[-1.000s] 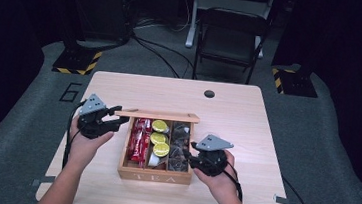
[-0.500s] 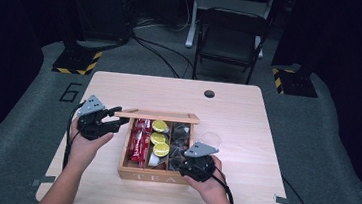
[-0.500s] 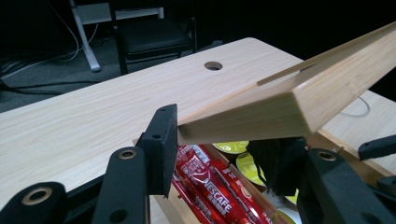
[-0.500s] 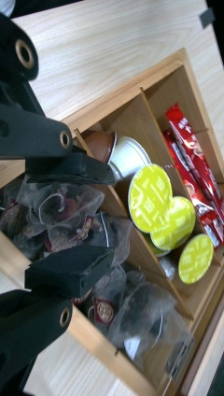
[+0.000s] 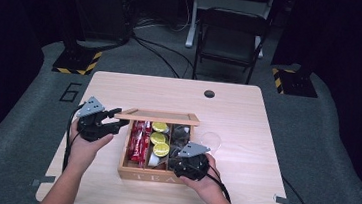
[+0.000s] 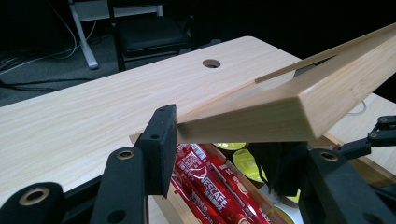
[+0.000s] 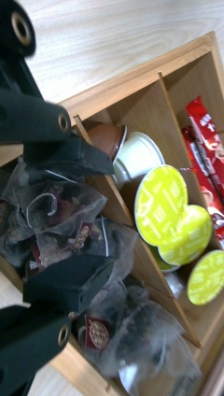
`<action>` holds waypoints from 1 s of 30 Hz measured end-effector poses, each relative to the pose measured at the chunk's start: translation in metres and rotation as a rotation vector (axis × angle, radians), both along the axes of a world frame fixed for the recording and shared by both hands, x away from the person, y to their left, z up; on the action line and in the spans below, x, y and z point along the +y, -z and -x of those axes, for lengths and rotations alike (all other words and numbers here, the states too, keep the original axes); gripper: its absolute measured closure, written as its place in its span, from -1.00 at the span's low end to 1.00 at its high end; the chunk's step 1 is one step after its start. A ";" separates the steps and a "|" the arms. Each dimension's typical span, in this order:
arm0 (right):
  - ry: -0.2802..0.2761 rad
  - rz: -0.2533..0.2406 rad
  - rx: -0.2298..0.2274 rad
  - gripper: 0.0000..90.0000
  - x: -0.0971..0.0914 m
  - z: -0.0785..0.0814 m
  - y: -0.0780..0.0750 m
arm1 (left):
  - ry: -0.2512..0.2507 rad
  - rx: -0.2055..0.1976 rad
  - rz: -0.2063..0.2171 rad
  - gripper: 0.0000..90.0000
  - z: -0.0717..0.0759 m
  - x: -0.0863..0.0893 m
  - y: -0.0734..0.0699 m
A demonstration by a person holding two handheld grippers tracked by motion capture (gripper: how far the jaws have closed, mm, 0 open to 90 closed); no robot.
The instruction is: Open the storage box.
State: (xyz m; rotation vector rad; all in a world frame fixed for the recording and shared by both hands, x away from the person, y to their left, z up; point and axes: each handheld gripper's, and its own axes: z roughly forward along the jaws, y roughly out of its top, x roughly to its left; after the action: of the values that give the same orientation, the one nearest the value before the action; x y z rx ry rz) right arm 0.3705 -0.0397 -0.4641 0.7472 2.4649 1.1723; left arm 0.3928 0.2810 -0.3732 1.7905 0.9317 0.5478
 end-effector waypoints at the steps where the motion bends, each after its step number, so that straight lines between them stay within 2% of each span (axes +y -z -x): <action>1: -0.014 0.005 0.013 0.14 0.000 -0.001 0.001 | -0.001 0.000 0.001 0.14 0.000 0.000 0.000; 5: -0.020 0.035 0.021 0.19 0.001 -0.002 0.006 | 0.000 0.001 0.001 0.14 0.000 0.000 0.000; 9: -0.007 0.033 0.029 0.25 0.000 -0.003 0.009 | 0.003 0.003 0.002 0.13 0.000 0.000 0.000; 13: -0.019 0.046 0.034 0.36 0.000 -0.004 0.009 | 0.003 0.004 0.003 0.12 0.000 0.000 0.000; 19: 0.010 0.041 0.044 0.42 0.000 -0.004 0.010 | 0.008 0.006 0.001 0.12 0.001 0.000 0.000; 25: 0.002 0.037 0.039 0.50 0.000 -0.003 0.009 | 0.011 0.007 -0.004 0.12 0.001 0.001 0.000; 30: 0.020 0.012 0.041 0.56 -0.003 -0.002 0.007 | 0.010 0.003 -0.005 0.12 0.002 0.000 0.000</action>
State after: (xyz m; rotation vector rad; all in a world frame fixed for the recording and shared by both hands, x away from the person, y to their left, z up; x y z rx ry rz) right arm 0.3727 -0.0426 -0.4710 0.7987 2.4889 1.1454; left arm 0.3909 0.2813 -0.3732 1.7998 0.9232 0.5418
